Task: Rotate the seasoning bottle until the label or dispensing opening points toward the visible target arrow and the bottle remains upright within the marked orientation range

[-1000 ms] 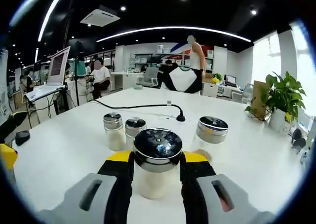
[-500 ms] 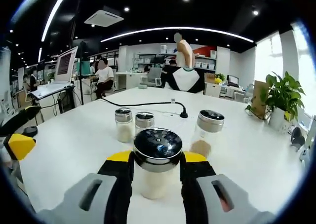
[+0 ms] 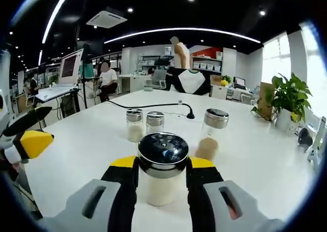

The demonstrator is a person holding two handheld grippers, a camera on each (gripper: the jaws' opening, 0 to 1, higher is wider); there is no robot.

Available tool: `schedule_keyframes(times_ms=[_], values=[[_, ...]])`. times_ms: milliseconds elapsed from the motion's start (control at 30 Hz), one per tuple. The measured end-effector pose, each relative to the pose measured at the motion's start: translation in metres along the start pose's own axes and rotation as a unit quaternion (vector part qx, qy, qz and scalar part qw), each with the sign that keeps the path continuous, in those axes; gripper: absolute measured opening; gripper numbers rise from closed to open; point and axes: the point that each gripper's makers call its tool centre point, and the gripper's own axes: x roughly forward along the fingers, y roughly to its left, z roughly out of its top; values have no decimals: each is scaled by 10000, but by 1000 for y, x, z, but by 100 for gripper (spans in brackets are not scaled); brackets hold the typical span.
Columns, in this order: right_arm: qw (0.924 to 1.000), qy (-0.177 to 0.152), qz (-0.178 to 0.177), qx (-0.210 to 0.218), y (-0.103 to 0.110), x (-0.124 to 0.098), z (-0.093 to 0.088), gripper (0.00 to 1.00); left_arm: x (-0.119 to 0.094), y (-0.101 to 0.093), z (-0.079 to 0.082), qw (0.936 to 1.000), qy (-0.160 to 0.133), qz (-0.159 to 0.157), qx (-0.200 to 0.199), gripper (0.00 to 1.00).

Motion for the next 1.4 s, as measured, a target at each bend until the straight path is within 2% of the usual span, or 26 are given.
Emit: schedule_keyframes(times_ms=[733, 1267, 1400], values=[[10000, -18, 65, 2, -3, 0, 2, 35, 0, -4, 0, 10000, 35, -63, -18, 97], [9993, -48, 360, -105, -4, 1, 2, 35, 0, -6, 0, 9999, 52, -82, -28, 96], [9985, -83, 530, -139, -2, 0, 2, 35, 0, -6, 0, 9999, 57, -122, -88, 96]])
